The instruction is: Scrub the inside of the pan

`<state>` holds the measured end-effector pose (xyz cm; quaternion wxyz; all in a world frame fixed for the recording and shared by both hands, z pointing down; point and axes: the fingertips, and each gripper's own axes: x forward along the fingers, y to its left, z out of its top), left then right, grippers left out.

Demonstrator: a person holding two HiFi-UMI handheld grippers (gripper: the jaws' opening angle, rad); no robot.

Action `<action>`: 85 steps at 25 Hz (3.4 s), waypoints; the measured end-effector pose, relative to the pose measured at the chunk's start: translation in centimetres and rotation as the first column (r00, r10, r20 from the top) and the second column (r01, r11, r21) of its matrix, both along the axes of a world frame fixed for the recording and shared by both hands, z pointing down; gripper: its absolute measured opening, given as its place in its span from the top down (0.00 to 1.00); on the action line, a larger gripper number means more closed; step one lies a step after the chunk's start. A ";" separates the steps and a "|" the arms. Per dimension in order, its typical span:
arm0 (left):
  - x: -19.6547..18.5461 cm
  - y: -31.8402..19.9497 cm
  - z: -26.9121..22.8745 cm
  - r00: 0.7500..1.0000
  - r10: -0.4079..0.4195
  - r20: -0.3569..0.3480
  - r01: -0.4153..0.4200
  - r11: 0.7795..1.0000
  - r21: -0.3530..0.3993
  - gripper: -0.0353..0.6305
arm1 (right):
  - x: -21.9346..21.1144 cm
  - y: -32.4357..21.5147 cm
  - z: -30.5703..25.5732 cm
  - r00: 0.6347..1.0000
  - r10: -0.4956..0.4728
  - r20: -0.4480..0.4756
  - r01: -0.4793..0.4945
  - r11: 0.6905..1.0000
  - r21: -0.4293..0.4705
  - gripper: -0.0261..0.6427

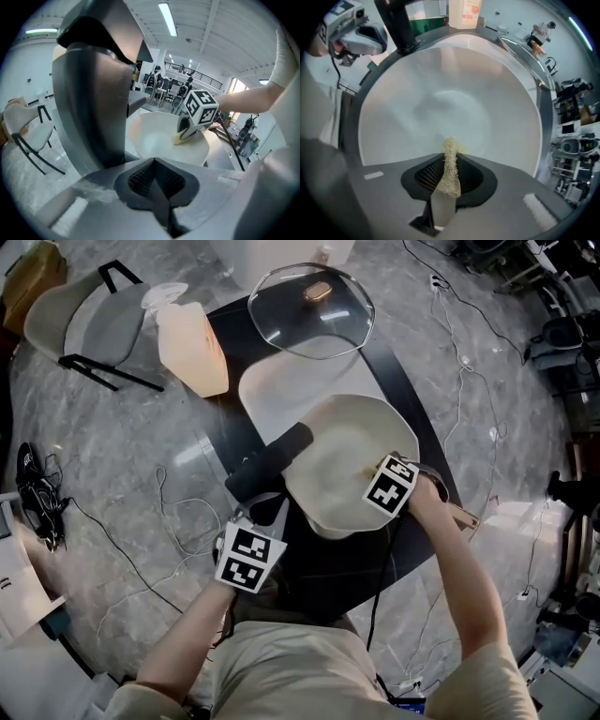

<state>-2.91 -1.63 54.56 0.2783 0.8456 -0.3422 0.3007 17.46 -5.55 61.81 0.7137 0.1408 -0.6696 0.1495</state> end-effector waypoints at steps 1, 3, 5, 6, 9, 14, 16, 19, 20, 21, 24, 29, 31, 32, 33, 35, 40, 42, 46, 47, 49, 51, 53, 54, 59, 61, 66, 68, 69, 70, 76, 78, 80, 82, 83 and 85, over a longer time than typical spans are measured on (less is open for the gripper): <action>-0.1 -0.1 -0.1 1.000 -0.001 -0.001 0.001 1.000 0.002 0.94 | -0.4 1.2 -0.1 0.999 0.010 0.035 -0.008 0.998 -0.055 0.84; -0.2 0.0 -0.1 1.000 -0.003 -0.001 0.003 1.000 0.003 0.94 | -1.5 3.2 -0.1 0.996 0.009 0.092 0.003 0.992 -0.127 0.84; -0.3 0.2 -0.1 1.000 -0.001 -0.002 0.001 1.000 0.002 0.94 | -2.2 4.3 0.0 0.994 -0.010 0.108 0.026 0.989 -0.145 0.84; -0.3 0.4 0.0 1.000 0.000 -0.002 0.000 1.000 0.001 0.94 | -2.7 4.6 0.1 0.994 -0.019 0.109 0.035 0.988 -0.149 0.84; -0.5 1.0 0.2 1.000 0.002 -0.001 -0.002 1.000 -0.007 0.94 | -5.2 5.9 0.4 0.986 -0.027 0.167 0.058 0.981 -0.186 0.84; -0.4 1.6 0.3 1.000 0.002 -0.005 -0.002 1.000 -0.014 0.94 | -9.5 5.5 0.9 0.961 -0.008 0.275 0.050 0.988 -0.146 0.83; -0.4 1.8 0.3 1.000 0.002 -0.007 -0.002 1.000 -0.015 0.94 | -10.9 4.2 1.2 0.946 0.016 0.322 0.021 0.994 -0.111 0.83; -0.6 2.0 0.4 1.000 -0.001 -0.007 0.001 1.000 -0.015 0.94 | -12.2 1.8 1.4 0.911 0.093 0.402 -0.071 0.995 -0.069 0.83; -0.7 2.0 0.4 1.000 -0.005 -0.008 0.004 1.000 -0.013 0.94 | -12.4 1.0 1.5 0.900 0.109 0.421 -0.096 0.994 -0.052 0.83; -0.8 1.9 0.4 1.000 -0.010 -0.009 0.010 1.000 -0.009 0.94 | -12.4 0.1 1.5 0.891 0.120 0.437 -0.117 0.993 -0.034 0.83; -1.0 1.8 0.3 0.999 -0.027 -0.022 0.027 1.000 -0.006 0.94 | -12.4 -2.0 1.6 0.879 0.132 0.458 -0.160 0.987 0.024 0.83; -1.3 1.8 0.3 1.000 -0.025 -0.018 0.025 1.000 -0.004 0.94 | -10.8 -5.8 1.5 0.915 0.064 0.399 -0.165 0.961 0.224 0.83; -1.4 2.0 0.3 0.999 -0.027 -0.018 0.027 1.000 -0.006 0.94 | -9.2 -7.4 1.5 0.945 0.025 0.327 -0.136 0.938 0.320 0.83; -1.5 2.1 0.2 0.999 -0.028 -0.018 0.028 1.000 -0.007 0.94 | -8.3 -8.1 1.5 0.956 0.018 0.293 -0.127 0.926 0.355 0.83; -1.5 2.2 0.3 0.999 -0.029 -0.017 0.029 1.000 -0.009 0.94 | -7.3 -8.6 1.5 0.964 0.023 0.267 -0.127 0.916 0.380 0.83; -1.5 2.5 0.3 0.999 -0.028 -0.016 0.028 1.000 -0.013 0.94 | -5.5 -9.2 1.4 0.973 0.049 0.224 -0.139 0.905 0.402 0.83; -1.5 3.1 0.2 0.999 -0.025 -0.019 0.025 0.999 -0.021 0.94 | -1.9 -8.2 1.3 0.996 0.053 0.065 -0.075 0.913 0.400 0.83; -1.5 3.1 0.1 0.999 -0.026 -0.020 0.025 0.999 -0.021 0.94 | -1.1 -7.2 1.2 0.999 0.050 0.017 -0.053 0.928 0.370 0.83; -1.5 3.2 -0.2 0.999 -0.029 -0.023 0.028 0.999 -0.021 0.94 | -0.3 -3.8 0.8 0.998 0.045 -0.037 -0.035 0.971 0.235 0.83; -1.5 3.3 -0.2 0.999 -0.029 -0.023 0.028 0.999 -0.022 0.94 | -0.3 -2.7 0.7 0.998 0.042 -0.041 -0.033 0.980 0.195 0.83; -1.5 3.4 -0.2 0.999 -0.027 -0.022 0.027 0.999 -0.023 0.94 | -0.7 -0.5 0.6 0.999 0.028 -0.032 -0.024 0.993 0.117 0.84; -1.4 3.4 -0.2 0.999 -0.027 -0.022 0.026 0.999 -0.023 0.94 | -1.8 1.5 0.6 1.000 0.016 0.017 -0.017 0.999 0.039 0.84; -1.2 3.4 -0.2 0.999 -0.027 -0.025 0.027 0.999 -0.022 0.94 | -3.4 3.2 0.6 0.994 0.038 0.103 -0.035 0.999 -0.034 0.84; -1.1 3.4 -0.3 0.999 -0.026 -0.026 0.026 0.999 -0.021 0.94 | -4.4 3.9 0.7 0.987 0.056 0.149 -0.047 0.997 -0.066 0.84; -0.4 4.0 -0.3 1.000 -0.017 -0.025 0.016 1.000 -0.025 0.94 | -9.4 5.1 1.1 0.961 0.025 0.277 -0.006 0.998 -0.069 0.83; -0.1 4.3 -0.3 1.000 -0.013 -0.022 0.012 1.000 -0.027 0.94 | -10.6 4.4 1.4 0.955 0.003 0.296 0.010 0.999 -0.040 0.83; -0.2 5.0 -0.1 1.000 -0.019 -0.014 0.018 0.999 -0.042 0.94 | -11.7 1.5 1.5 0.918 0.114 0.380 -0.108 0.993 -0.036 0.83; -0.5 5.4 0.0 0.999 -0.034 -0.014 0.033 0.998 -0.052 0.94 | -12.2 0.3 1.5 0.871 0.206 0.445 -0.203 0.978 -0.056 0.83; -0.7 5.5 0.1 0.999 -0.040 -0.012 0.039 0.998 -0.058 0.94 | -12.3 -0.4 1.6 0.845 0.251 0.471 -0.252 0.966 -0.064 0.83; -0.8 5.7 0.3 0.999 -0.044 -0.010 0.043 0.997 -0.063 0.94 | -12.4 -1.1 1.6 0.825 0.287 0.488 -0.292 0.954 -0.067 0.83; -0.4 5.9 0.4 0.999 -0.035 -0.009 0.035 0.997 -0.063 0.94 | -11.7 -4.1 1.6 0.812 0.319 0.489 -0.375 0.927 0.018 0.83; -0.3 5.8 0.2 0.999 -0.033 -0.012 0.032 0.998 -0.058 0.94 | -11.4 -4.7 1.5 0.832 0.298 0.469 -0.372 0.925 0.073 0.83; -0.3 5.8 0.1 0.999 -0.033 -0.013 0.032 0.998 -0.052 0.94 | -11.0 -5.2 1.4 0.858 0.270 0.437 -0.359 0.924 0.133 0.83; -0.4 6.0 -0.1 0.999 -0.042 -0.019 0.041 0.998 -0.053 0.94 | -10.2 -5.6 1.3 0.877 0.261 0.402 -0.358 0.914 0.189 0.83; -0.6 6.1 -0.2 0.998 -0.055 -0.025 0.053 0.997 -0.057 0.94 | -9.6 -5.6 1.4 0.886 0.264 0.381 -0.361 0.909 0.209 0.83; -1.1 6.5 -0.3 0.996 -0.083 -0.033 0.081 0.995 -0.065 0.94 | -8.0 -5.6 1.4 0.908 0.268 0.321 -0.355 0.901 0.251 0.83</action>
